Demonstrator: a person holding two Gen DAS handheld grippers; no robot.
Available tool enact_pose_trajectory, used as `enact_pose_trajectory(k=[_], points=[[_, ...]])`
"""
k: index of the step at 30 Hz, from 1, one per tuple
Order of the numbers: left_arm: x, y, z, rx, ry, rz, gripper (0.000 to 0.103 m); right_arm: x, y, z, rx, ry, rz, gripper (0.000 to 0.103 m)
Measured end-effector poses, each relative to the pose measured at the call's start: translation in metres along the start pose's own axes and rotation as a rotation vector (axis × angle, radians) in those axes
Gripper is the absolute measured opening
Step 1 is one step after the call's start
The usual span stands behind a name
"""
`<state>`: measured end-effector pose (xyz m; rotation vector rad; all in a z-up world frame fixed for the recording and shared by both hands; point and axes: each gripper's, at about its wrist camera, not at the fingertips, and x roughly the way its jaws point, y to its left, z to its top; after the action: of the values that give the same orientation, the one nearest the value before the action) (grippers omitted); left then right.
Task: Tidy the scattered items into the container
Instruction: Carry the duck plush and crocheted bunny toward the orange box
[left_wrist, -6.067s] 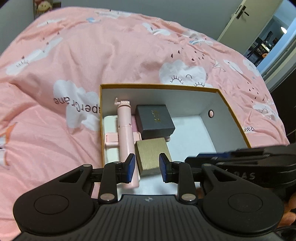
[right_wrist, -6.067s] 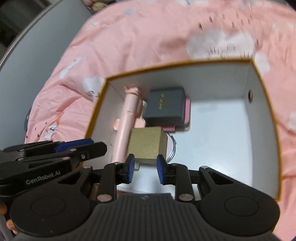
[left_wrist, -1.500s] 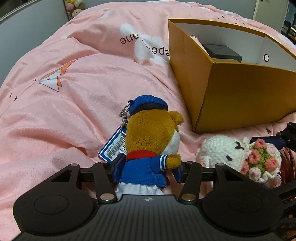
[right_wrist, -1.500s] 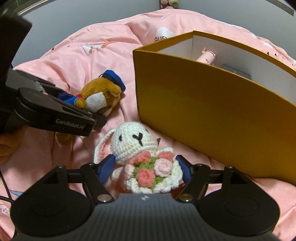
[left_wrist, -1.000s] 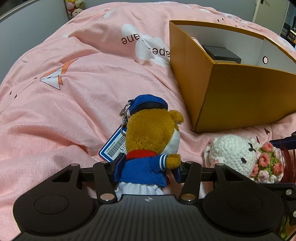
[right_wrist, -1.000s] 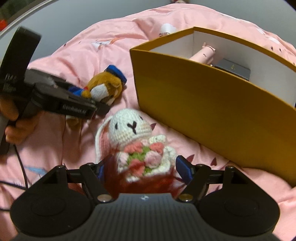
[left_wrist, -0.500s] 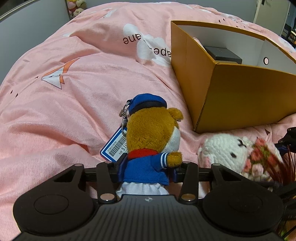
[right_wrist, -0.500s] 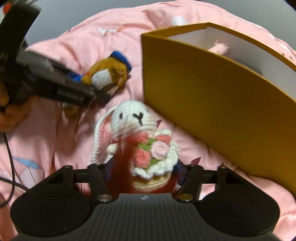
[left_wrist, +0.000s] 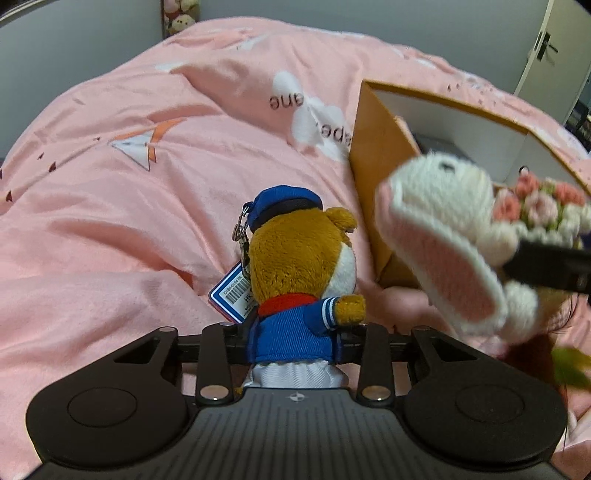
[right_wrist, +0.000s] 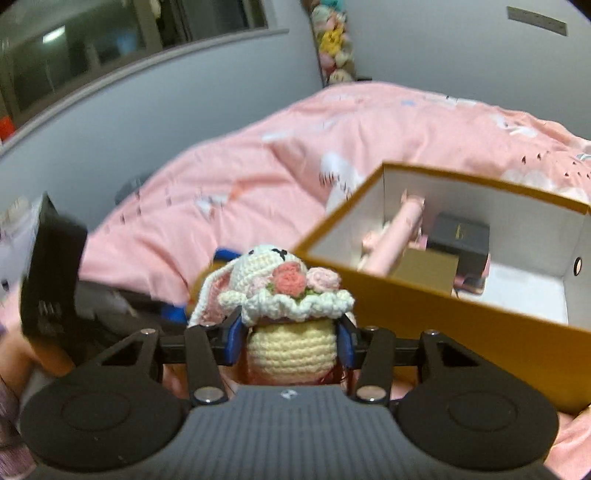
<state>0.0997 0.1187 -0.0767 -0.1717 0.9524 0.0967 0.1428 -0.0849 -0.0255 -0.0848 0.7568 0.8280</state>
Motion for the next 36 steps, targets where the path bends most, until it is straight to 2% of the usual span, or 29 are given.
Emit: enact_pose_trajectory(k=[9,16,20,24,28,31,36], points=[[-0.050,-0.008,0.011,-0.034,-0.099,-0.097,0.040,-0.046,-0.001,0.015,0.072,-0.114,-0.032,0.051],[-0.089,-0.031,0.042,-0.003,-0.188,-0.215,0.040,-0.091,-0.028,0.031,0.149,-0.196,-0.092,0.051],[-0.095,-0.050,0.064,0.022,-0.207,-0.288,0.040,-0.107,-0.047,0.042,0.216,-0.212,-0.064,0.052],[-0.093,-0.065,0.073,0.043,-0.213,-0.341,0.040,-0.112,-0.060,0.043,0.276,-0.189,-0.049,0.052],[-0.082,-0.075,0.070,0.040,-0.183,-0.402,0.040,-0.109,-0.070,0.024,0.355,-0.152,-0.004,0.053],[-0.070,-0.075,0.067,0.027,-0.142,-0.416,0.040,-0.105,-0.080,0.007,0.438,-0.135,0.023,0.053],[-0.060,-0.069,0.051,0.007,-0.097,-0.434,0.040,-0.101,-0.079,-0.014,0.471,-0.092,0.046,0.054]])
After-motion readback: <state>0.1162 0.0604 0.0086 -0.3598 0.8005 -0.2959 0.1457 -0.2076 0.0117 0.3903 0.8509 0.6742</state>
